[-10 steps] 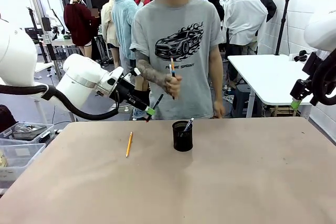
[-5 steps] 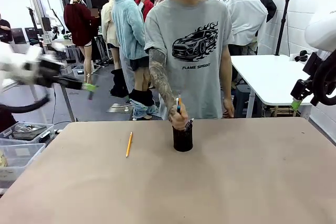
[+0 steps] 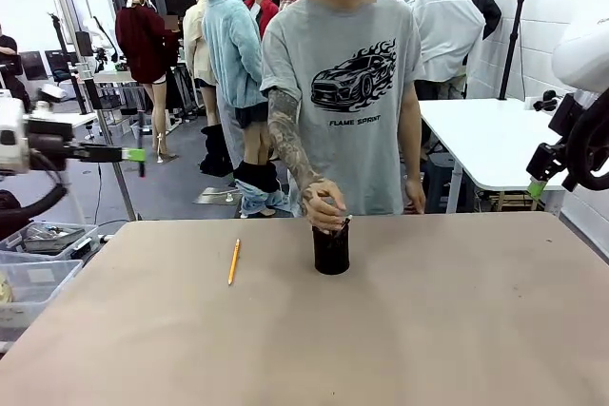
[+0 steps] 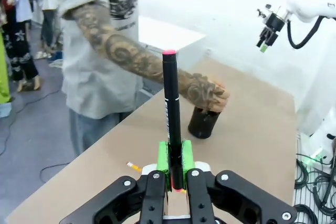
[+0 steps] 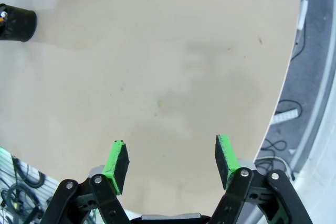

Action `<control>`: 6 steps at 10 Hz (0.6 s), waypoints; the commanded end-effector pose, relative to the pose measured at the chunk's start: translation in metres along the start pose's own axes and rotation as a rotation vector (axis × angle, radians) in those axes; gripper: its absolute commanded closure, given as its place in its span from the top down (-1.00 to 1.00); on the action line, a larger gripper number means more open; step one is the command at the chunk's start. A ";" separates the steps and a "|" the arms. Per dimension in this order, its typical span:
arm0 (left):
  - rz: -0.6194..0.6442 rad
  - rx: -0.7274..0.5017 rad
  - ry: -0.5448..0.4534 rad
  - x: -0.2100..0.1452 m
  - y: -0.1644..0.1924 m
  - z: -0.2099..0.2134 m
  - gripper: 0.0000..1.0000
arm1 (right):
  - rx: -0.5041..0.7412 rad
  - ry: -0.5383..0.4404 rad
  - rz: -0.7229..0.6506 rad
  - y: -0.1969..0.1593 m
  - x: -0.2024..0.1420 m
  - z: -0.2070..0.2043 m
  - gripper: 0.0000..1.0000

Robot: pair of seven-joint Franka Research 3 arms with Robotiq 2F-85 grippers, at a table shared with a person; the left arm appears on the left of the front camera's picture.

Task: Place the pens into the pen holder.
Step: Pick up a writing instrument from the table and place it into the Pen holder.

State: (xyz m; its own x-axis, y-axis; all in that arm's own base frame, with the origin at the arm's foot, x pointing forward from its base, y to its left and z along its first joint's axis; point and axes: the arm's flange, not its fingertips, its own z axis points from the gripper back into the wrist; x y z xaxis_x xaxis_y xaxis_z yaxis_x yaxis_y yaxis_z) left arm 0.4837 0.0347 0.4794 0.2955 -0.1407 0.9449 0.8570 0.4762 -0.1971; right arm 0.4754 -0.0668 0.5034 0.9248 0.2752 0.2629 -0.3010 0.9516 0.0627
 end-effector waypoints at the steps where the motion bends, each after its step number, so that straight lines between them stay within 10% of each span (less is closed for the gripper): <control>1: -0.050 -0.160 -0.020 0.019 0.011 -0.058 -1.00 | 0.004 -0.014 0.015 -0.001 0.000 -0.001 0.65; 6: -0.066 -0.439 0.132 0.045 -0.011 -0.185 -1.00 | 0.004 -0.014 0.015 -0.001 0.000 -0.001 0.65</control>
State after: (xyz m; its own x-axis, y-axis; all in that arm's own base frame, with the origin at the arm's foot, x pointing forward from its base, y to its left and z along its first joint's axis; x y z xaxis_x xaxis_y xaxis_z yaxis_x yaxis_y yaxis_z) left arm 0.5599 -0.1355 0.4737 0.2252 -0.2237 0.9483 0.9743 0.0580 -0.2177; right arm 0.4755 -0.0658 0.5032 0.9242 0.2773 0.2625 -0.3031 0.9509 0.0630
